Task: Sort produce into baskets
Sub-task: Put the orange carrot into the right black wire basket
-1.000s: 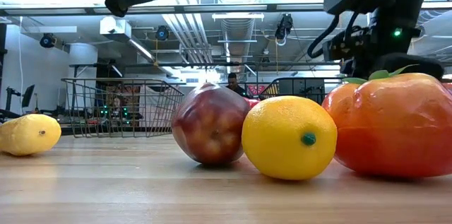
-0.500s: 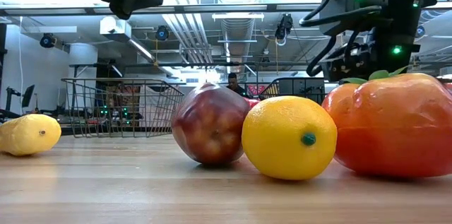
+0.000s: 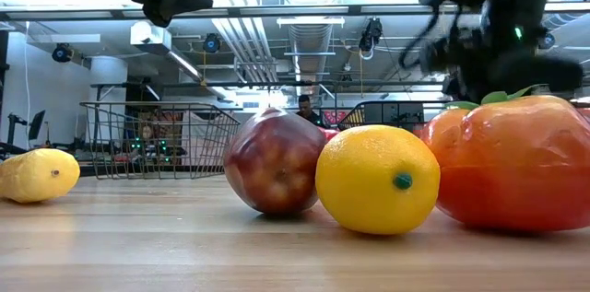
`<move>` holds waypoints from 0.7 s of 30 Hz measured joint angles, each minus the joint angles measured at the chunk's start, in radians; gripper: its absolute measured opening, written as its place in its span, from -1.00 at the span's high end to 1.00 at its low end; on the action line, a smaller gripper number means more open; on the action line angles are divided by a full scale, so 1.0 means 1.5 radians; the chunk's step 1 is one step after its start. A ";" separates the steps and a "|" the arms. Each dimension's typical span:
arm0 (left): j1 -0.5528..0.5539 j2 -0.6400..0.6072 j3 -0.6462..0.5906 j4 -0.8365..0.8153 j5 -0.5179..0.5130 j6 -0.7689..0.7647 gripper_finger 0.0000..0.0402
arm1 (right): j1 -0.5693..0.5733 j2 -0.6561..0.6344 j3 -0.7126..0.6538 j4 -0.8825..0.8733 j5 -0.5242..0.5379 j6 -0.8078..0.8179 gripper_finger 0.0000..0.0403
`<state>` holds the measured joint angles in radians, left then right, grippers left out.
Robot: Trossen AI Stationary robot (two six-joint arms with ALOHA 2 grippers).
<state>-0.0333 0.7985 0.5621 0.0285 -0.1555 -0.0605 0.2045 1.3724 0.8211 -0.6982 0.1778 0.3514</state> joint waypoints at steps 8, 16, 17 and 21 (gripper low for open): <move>0.000 -0.002 0.000 -0.002 0.000 0.000 0.01 | -0.030 -0.054 0.135 -0.001 0.002 0.046 0.58; 0.000 -0.002 0.000 -0.002 0.000 0.000 0.01 | -0.120 -0.022 0.303 -0.010 0.003 0.033 0.59; 0.000 -0.002 0.000 -0.002 0.000 -0.001 0.01 | -0.136 -0.014 0.326 -0.022 0.004 0.033 0.58; 0.000 -0.003 0.000 0.004 0.000 -0.001 0.01 | -0.210 0.016 0.401 -0.083 0.009 0.032 0.59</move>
<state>-0.0330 0.7937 0.5621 0.0343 -0.1558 -0.0612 -0.1102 1.3967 1.4221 -0.8234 0.1915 0.3998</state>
